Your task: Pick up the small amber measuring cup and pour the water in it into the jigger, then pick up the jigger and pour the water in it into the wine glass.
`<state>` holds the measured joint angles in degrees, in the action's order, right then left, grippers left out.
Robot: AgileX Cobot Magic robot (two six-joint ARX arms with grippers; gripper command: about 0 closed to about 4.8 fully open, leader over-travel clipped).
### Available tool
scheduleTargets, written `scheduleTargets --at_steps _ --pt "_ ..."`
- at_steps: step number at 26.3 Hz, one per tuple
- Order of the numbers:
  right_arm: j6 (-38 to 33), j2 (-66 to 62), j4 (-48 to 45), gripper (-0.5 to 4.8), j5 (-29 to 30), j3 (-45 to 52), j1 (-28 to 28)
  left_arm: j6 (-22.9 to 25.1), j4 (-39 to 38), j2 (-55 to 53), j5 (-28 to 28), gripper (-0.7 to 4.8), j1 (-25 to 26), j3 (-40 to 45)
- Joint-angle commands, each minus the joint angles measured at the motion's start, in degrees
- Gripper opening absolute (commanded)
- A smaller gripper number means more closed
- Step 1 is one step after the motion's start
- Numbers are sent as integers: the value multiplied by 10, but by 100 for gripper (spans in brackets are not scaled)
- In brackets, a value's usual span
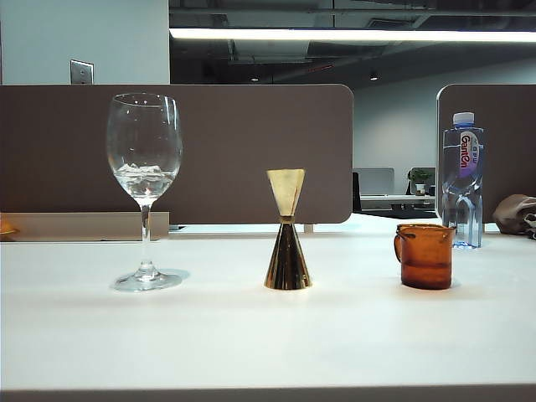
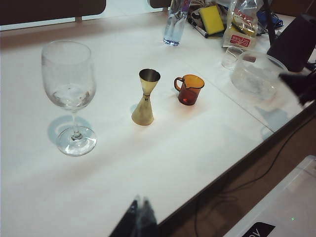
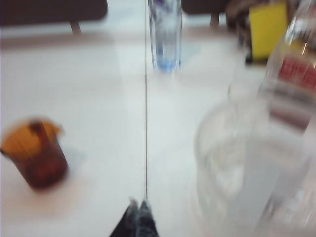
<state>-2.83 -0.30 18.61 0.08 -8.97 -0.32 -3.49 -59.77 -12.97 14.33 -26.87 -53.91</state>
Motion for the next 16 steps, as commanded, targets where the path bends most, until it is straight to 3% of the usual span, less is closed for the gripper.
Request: scheduleTargets --at_steps 1,7,16 --pt "-74 2 -3 -1 9 -104 0 1 6 0 -1 -2 0 -1" --pt "-33 -14 44 0 14 -275 0 1 6 0 -2 -2 0 -1" --pt "94 -163 367 -1 14 -581 0 1 6 0 -1 -2 0 -1"
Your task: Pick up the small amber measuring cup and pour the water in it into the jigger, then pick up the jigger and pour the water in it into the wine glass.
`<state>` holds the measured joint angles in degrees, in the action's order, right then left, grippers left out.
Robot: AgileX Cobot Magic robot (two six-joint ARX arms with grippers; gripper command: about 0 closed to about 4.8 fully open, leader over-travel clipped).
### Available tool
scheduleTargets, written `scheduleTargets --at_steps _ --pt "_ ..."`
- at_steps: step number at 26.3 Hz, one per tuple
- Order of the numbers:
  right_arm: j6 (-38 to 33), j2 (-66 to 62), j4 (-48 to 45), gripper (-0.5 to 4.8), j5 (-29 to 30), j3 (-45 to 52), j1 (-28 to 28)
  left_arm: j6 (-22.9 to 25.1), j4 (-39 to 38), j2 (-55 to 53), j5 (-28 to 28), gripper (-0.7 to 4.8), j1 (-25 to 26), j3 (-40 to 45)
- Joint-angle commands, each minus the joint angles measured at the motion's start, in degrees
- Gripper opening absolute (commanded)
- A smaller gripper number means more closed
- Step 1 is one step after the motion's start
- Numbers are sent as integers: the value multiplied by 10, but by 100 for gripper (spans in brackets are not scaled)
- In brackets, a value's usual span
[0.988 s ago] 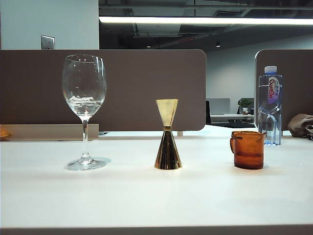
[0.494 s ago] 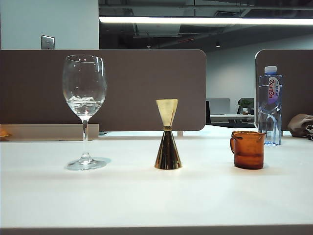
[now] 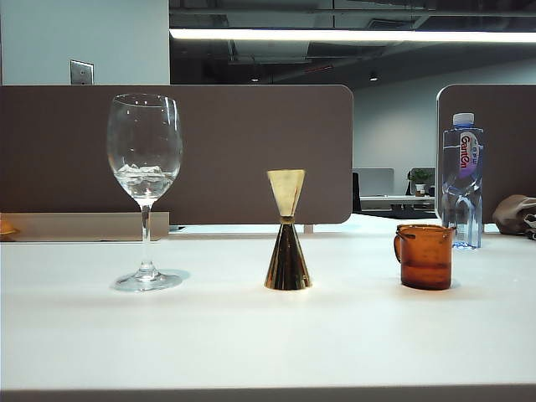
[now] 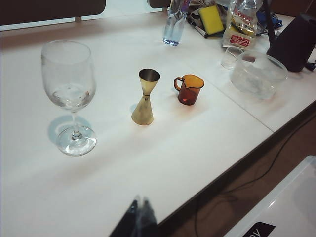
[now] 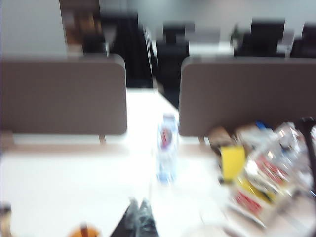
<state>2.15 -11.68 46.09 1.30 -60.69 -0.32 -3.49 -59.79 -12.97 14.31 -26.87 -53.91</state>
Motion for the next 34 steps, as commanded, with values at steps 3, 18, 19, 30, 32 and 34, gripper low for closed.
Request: scheduleTargets --at_steps 3,18,19,30,32,34 --pt "79 -125 198 -1 2 -146 0 1 7 0 -1 -2 0 -1" --pt "-26 -489 171 0 181 -224 1 1 6 0 -1 -2 0 -1" --pt "-26 -508 171 0 199 -224 1 1 7 0 -1 -2 0 -1" --pt "-33 -586 19 -1 296 -102 63 1 6 0 -1 -2 0 -1" --pt "-37 -585 -9 -1 273 -71 67 1 6 0 -1 -2 0 -1" --pt "-41 -571 -61 -1 256 -9 74 1 7 0 -1 -2 0 -1"
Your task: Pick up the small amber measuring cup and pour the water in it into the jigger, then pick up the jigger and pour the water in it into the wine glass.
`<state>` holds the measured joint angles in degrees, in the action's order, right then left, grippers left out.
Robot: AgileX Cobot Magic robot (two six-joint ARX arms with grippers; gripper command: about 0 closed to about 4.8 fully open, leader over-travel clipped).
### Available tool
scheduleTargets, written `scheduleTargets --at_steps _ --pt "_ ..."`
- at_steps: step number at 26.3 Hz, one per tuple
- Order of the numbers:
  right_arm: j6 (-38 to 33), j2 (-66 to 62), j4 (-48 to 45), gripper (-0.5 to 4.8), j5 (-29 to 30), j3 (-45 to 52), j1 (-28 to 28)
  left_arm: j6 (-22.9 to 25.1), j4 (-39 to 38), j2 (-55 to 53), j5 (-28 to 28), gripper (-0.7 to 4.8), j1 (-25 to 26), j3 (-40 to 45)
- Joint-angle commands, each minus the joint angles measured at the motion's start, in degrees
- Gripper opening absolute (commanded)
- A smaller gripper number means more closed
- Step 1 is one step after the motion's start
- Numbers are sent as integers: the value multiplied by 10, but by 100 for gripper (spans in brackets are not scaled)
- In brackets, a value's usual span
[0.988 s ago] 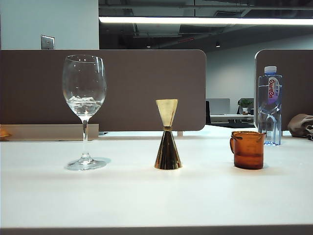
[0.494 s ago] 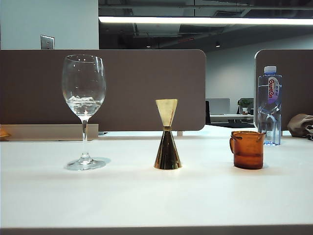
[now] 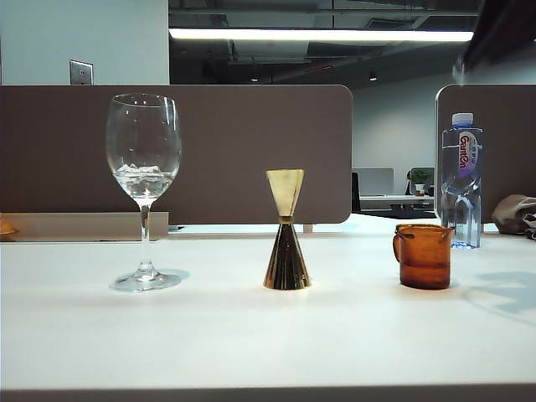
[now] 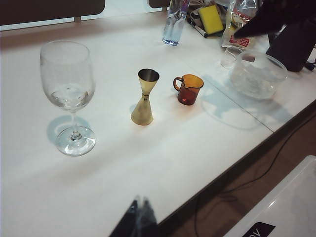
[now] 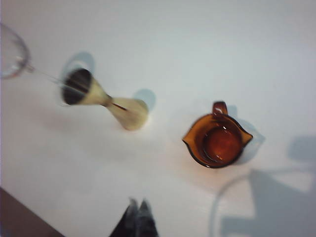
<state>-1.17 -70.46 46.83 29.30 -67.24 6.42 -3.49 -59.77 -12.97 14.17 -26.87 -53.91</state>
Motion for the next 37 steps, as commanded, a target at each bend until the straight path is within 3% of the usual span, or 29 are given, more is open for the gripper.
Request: scheduleTargets --at_steps 1,4,12,15,16,21,23,27,32,37 --pt "-13 27 -100 -1 -22 88 7 1 6 0 -7 -2 0 -1" --pt "-36 82 -237 -1 -26 206 8 0 6 0 -11 -2 0 -1" --pt "-35 184 -530 4 -28 387 8 1 6 0 -14 -2 0 -1" --pt "-33 191 -628 104 -28 435 9 1 6 0 -13 -2 0 -1" --pt "-33 191 -638 124 -28 443 9 1 6 0 -13 -2 0 -1" --pt "-33 174 -645 128 -93 490 9 1 6 0 -13 -2 0 -1" --pt "-33 164 -666 167 -105 510 10 1 6 0 -13 -2 0 -1" --pt "-33 127 -774 187 -116 560 20 1 6 0 -13 -2 0 -1" --pt "-33 58 -844 300 -116 567 36 1 6 0 -13 -2 0 -1" --pt "-33 -17 -933 311 -116 567 51 1 6 0 -14 -2 0 -1"
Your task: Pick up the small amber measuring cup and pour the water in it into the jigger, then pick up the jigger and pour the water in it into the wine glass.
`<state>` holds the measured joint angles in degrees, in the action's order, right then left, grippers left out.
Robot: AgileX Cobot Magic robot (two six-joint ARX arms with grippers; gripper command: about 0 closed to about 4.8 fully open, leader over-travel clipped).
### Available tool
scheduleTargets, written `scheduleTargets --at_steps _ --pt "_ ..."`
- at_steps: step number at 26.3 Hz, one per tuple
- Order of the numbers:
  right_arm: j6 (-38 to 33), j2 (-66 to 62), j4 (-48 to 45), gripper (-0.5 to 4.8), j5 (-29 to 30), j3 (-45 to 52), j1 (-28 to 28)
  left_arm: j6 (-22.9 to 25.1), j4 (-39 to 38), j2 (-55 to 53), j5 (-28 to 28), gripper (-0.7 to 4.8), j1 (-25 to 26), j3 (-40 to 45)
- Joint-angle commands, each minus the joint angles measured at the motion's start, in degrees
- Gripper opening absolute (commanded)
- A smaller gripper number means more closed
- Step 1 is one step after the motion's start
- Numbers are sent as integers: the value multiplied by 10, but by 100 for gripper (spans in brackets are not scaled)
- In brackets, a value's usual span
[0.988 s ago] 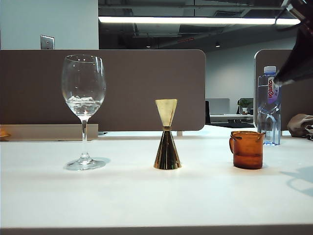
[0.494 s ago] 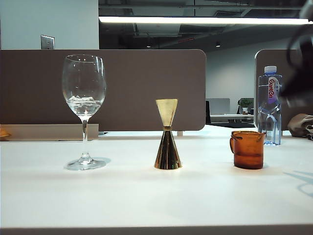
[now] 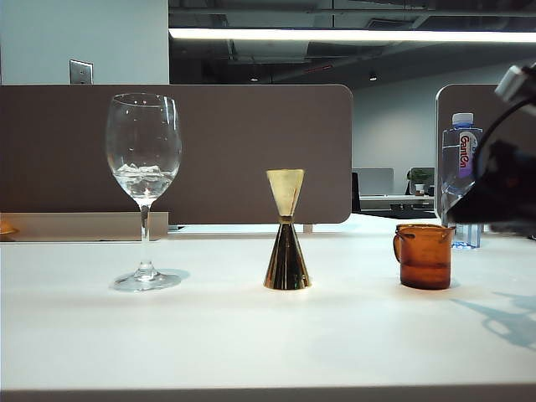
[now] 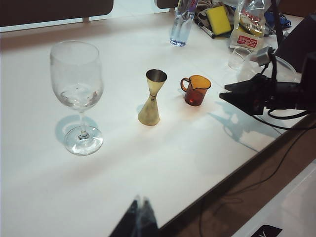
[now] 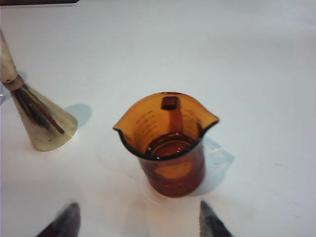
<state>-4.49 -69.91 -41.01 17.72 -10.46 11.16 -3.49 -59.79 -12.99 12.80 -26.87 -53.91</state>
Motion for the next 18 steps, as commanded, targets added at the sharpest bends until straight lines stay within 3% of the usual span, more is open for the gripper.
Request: scheduleTargets --at_steps 1,7,18 --pt "0 -34 -63 311 -3 -1 6 1 6 0 0 -2 0 -1" --pt "0 -105 -132 369 -28 -2 8 1 6 0 0 -2 0 -1" --pt "0 -217 -205 371 -28 -46 8 1 6 0 0 -2 0 -1"
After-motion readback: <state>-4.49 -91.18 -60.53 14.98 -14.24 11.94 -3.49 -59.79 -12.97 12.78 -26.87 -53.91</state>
